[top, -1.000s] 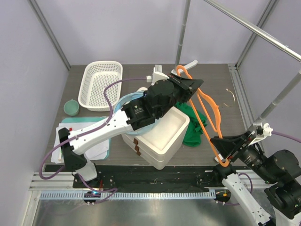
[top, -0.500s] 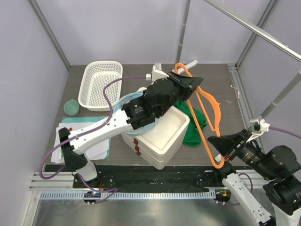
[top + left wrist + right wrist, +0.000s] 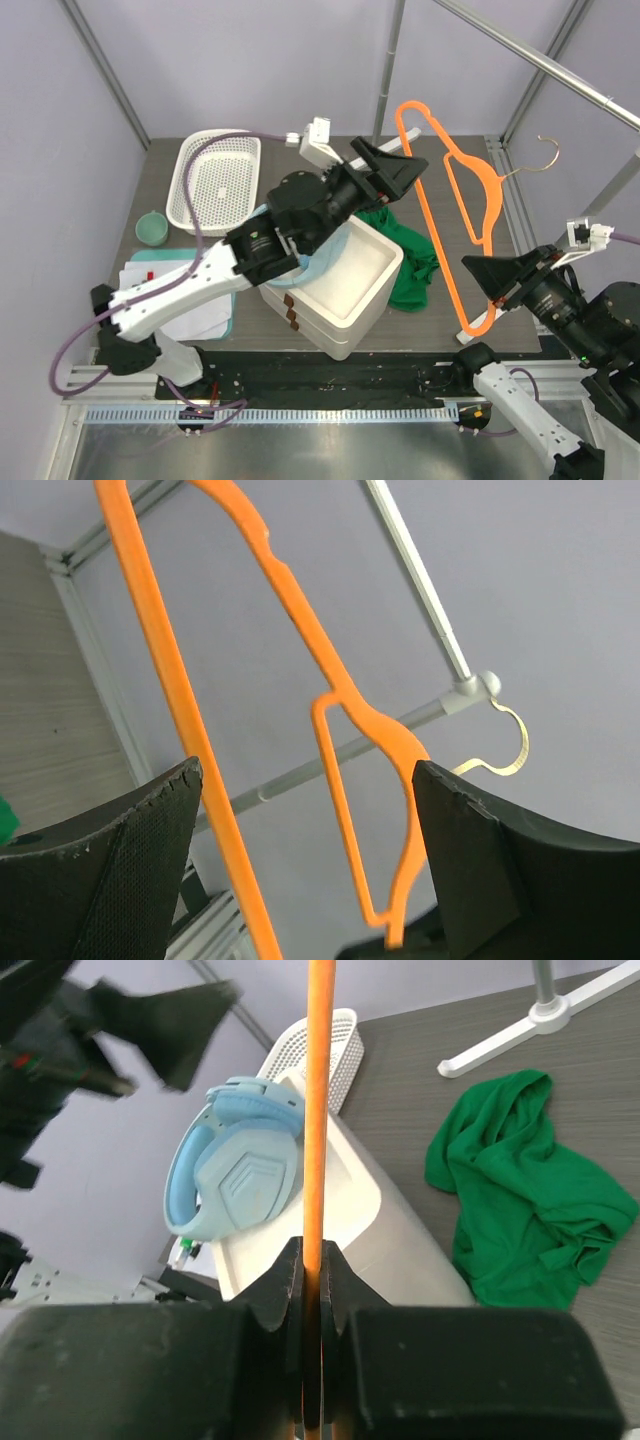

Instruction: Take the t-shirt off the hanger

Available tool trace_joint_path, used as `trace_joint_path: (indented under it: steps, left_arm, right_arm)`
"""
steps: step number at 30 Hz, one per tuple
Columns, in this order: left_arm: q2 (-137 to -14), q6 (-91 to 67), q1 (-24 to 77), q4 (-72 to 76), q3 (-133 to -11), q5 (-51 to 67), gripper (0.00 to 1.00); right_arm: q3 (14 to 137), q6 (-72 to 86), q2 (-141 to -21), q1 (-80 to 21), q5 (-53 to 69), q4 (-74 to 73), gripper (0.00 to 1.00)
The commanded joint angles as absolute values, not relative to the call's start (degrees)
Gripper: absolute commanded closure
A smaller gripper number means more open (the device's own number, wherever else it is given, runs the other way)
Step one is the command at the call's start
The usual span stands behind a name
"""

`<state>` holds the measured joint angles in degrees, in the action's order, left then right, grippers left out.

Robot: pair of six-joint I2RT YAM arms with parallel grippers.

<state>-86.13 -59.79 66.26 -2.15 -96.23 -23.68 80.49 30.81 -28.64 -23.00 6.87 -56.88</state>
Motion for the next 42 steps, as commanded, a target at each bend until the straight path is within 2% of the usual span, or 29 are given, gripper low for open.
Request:
trace_joint_path:
  steps: [1, 9, 13, 19, 31, 42]
  left_arm:
    - [-74.8, -50.4, 66.4, 4.1, -89.7, -19.4, 0.14]
    - [-59.8, -48.3, 66.4, -3.8, -79.9, -4.6, 0.15]
    - [-53.9, -47.8, 66.4, -9.4, -76.7, -4.1, 0.16]
    - [-44.0, -46.4, 66.4, -14.6, -72.0, -10.3, 0.16]
    - [-40.0, -44.4, 66.4, -22.1, -73.7, -12.3, 0.17]
    - [-40.7, -44.4, 66.4, -24.3, -75.2, -13.0, 0.17]
  right_arm:
    - [83.5, 31.5, -34.2, -22.9, -1.9, -55.1, 0.99]
    - [83.3, 30.9, -43.9, -22.9, -8.0, -39.6, 0.99]
    - [84.7, 28.8, -48.9, -22.9, -11.3, -35.7, 0.99]
    - [87.7, 30.7, -56.6, -22.9, -16.4, -31.6, 0.99]
    - [95.9, 34.1, -69.2, -22.9, -25.6, -28.2, 0.99]
    - [97.8, 35.2, -74.1, -22.9, -31.8, -29.7, 0.99]
